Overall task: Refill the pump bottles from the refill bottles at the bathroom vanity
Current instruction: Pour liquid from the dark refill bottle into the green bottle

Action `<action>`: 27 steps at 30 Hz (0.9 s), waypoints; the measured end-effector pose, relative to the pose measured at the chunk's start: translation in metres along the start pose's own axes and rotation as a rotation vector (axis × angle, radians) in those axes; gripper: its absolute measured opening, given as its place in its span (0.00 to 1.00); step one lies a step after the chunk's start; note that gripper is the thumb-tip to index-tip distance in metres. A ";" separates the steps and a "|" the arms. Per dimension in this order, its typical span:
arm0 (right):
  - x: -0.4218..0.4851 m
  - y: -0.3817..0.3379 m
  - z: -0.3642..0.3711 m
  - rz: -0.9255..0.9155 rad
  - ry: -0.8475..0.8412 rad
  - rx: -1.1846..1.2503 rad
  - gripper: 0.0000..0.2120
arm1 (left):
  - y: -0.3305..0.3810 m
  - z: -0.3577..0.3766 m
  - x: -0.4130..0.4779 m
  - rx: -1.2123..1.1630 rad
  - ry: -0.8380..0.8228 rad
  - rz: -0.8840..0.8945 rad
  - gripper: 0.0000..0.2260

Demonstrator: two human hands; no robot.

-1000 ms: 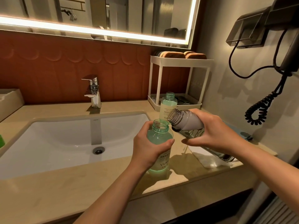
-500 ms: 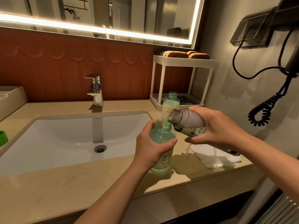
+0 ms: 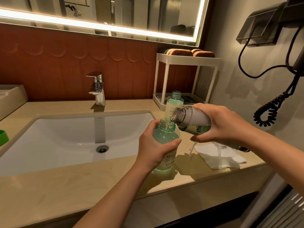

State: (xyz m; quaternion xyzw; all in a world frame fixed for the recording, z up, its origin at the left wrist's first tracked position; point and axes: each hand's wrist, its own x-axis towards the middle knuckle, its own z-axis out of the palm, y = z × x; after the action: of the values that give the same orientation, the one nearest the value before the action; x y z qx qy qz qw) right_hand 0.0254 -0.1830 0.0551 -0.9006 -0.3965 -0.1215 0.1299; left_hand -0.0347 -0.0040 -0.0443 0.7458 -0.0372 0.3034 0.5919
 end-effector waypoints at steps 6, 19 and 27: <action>0.001 0.000 -0.002 -0.003 -0.009 -0.020 0.34 | 0.000 0.000 0.000 -0.003 -0.004 0.003 0.27; 0.001 -0.002 -0.004 0.001 -0.023 -0.024 0.36 | -0.002 -0.001 0.001 -0.002 -0.006 0.012 0.25; 0.002 -0.003 -0.006 0.004 -0.036 -0.033 0.36 | -0.002 0.000 0.001 -0.001 0.000 0.014 0.27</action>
State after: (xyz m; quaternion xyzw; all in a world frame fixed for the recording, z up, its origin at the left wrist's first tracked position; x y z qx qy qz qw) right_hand 0.0234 -0.1814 0.0621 -0.9055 -0.3949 -0.1116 0.1084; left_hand -0.0328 -0.0032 -0.0455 0.7452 -0.0424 0.3075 0.5901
